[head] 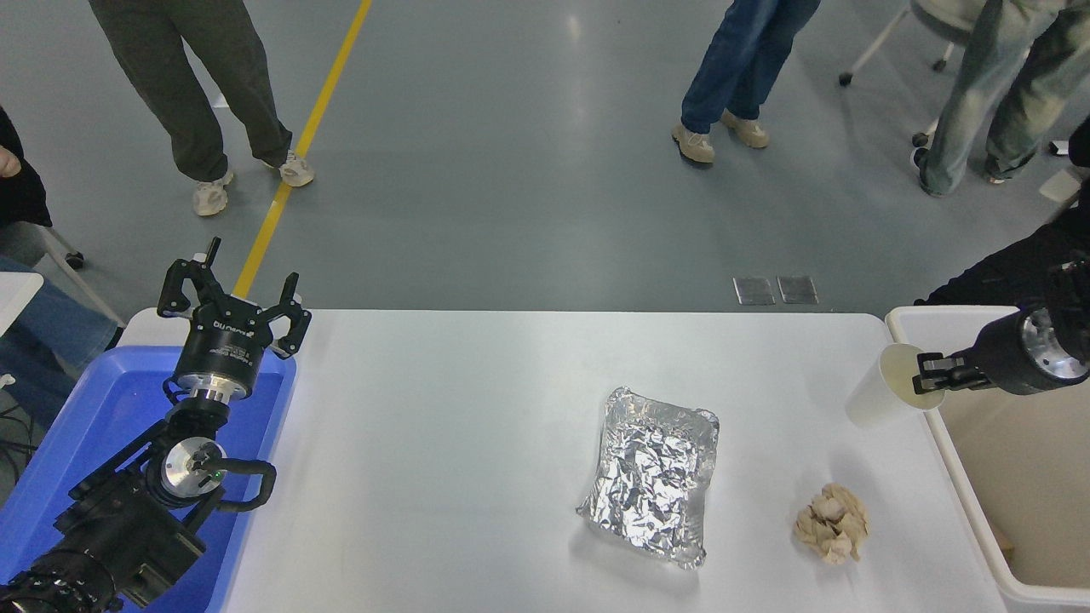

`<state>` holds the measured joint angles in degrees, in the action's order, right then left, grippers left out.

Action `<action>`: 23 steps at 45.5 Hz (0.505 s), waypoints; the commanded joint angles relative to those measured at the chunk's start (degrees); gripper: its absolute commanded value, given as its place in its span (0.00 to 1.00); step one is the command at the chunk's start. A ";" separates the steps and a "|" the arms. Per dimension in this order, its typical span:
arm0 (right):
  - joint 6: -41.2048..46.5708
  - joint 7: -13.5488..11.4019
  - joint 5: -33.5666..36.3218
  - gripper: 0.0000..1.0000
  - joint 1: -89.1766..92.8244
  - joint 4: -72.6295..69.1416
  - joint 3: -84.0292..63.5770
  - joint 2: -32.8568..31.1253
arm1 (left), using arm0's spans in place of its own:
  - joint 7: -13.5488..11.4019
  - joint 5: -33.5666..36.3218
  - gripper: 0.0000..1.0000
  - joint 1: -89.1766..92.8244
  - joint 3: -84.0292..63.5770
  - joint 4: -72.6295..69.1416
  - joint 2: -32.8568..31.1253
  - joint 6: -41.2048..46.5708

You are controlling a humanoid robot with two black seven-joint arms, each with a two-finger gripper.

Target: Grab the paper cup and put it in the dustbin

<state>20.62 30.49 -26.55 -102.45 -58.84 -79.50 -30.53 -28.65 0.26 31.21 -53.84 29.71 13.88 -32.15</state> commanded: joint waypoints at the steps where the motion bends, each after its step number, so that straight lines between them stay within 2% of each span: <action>1: 4.25 0.45 0.00 0.00 -16.37 -7.25 -1.28 -0.84 | 0.00 0.01 0.98 -0.01 -0.04 0.00 0.00 -0.02; 11: 8.47 1.33 -0.08 0.00 -27.18 -9.63 -3.38 -2.69 | 0.00 0.01 0.98 -0.01 -0.04 0.00 0.00 0.06; 23: 9.18 1.33 -0.26 0.00 -28.51 -10.77 -3.65 -2.78 | 0.00 0.01 0.98 -0.01 -0.04 0.00 0.00 -0.02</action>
<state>28.31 31.66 -26.70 -126.80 -67.66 -82.41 -32.73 -28.65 0.26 31.20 -53.87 29.69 13.88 -32.14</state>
